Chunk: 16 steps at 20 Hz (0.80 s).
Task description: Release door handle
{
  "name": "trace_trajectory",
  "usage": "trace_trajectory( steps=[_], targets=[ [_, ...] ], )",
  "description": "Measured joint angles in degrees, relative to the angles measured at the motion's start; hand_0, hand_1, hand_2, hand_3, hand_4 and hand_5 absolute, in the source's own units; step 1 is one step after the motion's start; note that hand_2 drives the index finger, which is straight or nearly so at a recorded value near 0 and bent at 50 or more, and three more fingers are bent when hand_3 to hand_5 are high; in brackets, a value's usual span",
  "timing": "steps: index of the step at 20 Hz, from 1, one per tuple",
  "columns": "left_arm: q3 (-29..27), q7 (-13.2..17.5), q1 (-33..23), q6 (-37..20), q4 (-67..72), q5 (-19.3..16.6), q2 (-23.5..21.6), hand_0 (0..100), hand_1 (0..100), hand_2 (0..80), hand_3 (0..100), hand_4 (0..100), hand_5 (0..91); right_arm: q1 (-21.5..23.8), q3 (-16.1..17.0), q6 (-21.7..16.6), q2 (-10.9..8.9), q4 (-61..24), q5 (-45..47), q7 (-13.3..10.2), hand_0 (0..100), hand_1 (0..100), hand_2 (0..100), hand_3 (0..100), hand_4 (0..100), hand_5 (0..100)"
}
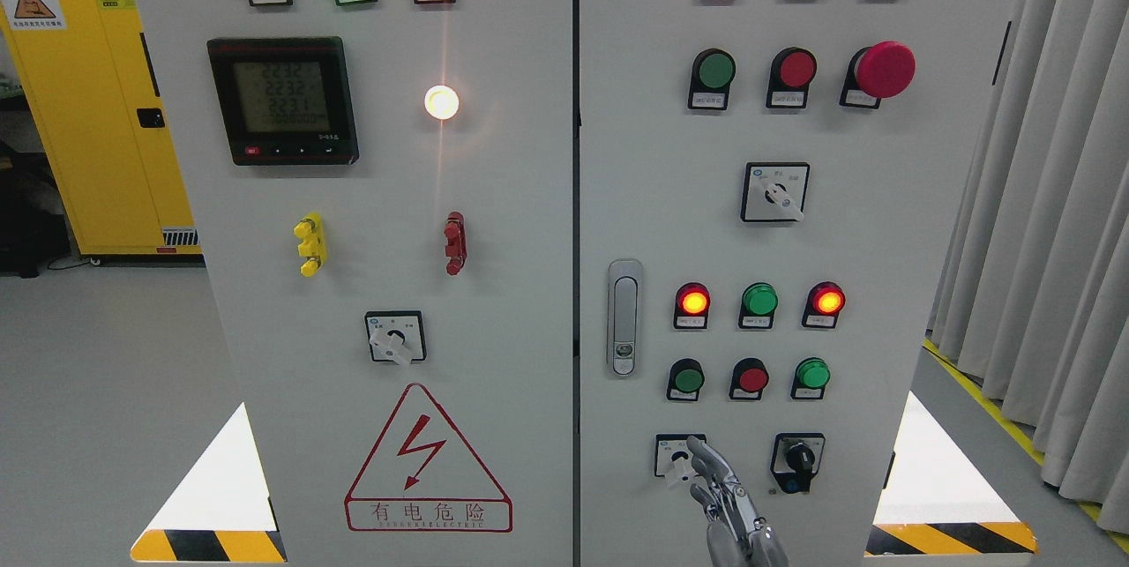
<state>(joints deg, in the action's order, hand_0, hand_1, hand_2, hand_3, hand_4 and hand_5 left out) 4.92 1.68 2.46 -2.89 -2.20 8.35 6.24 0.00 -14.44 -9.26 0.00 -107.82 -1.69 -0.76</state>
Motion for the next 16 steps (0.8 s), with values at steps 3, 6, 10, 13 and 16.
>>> trace_trajectory(
  steps=[3, 6, 10, 13, 16],
  targets=[
    [0.0, 0.0, 0.0, 0.0, 0.0, 0.0, 0.0, 12, 56, 0.0, 0, 0, 0.0, 0.0, 0.0, 0.6, 0.0, -0.1, -4.1, -0.1, 52, 30, 0, 57, 68, 64],
    [0.0, 0.0, 0.0, 0.0, 0.0, 0.0, 0.0, 12, 56, 0.0, 0, 0, 0.0, -0.1, 0.1, 0.9, 0.0, -0.2, -9.8, -0.4, 55, 33, 0, 88, 93, 94],
    [0.0, 0.0, 0.0, 0.0, 0.0, 0.0, 0.0, 12, 56, 0.0, 0, 0, 0.0, -2.0, 0.1, 1.0, 0.26, -0.1, -19.7, -2.2, 54, 33, 0, 98, 100, 100],
    [0.0, 0.0, 0.0, 0.0, 0.0, 0.0, 0.0, 12, 56, 0.0, 0, 0, 0.0, -3.2, 0.1, 1.2, 0.86, 0.0, -27.2, -3.6, 54, 32, 0, 100, 100, 100],
    [0.0, 0.0, 0.0, 0.0, 0.0, 0.0, 0.0, 12, 56, 0.0, 0, 0, 0.0, -4.0, 0.0, 1.8, 1.52, 0.1, -35.0, -5.9, 52, 31, 0, 100, 100, 100]
  ],
)
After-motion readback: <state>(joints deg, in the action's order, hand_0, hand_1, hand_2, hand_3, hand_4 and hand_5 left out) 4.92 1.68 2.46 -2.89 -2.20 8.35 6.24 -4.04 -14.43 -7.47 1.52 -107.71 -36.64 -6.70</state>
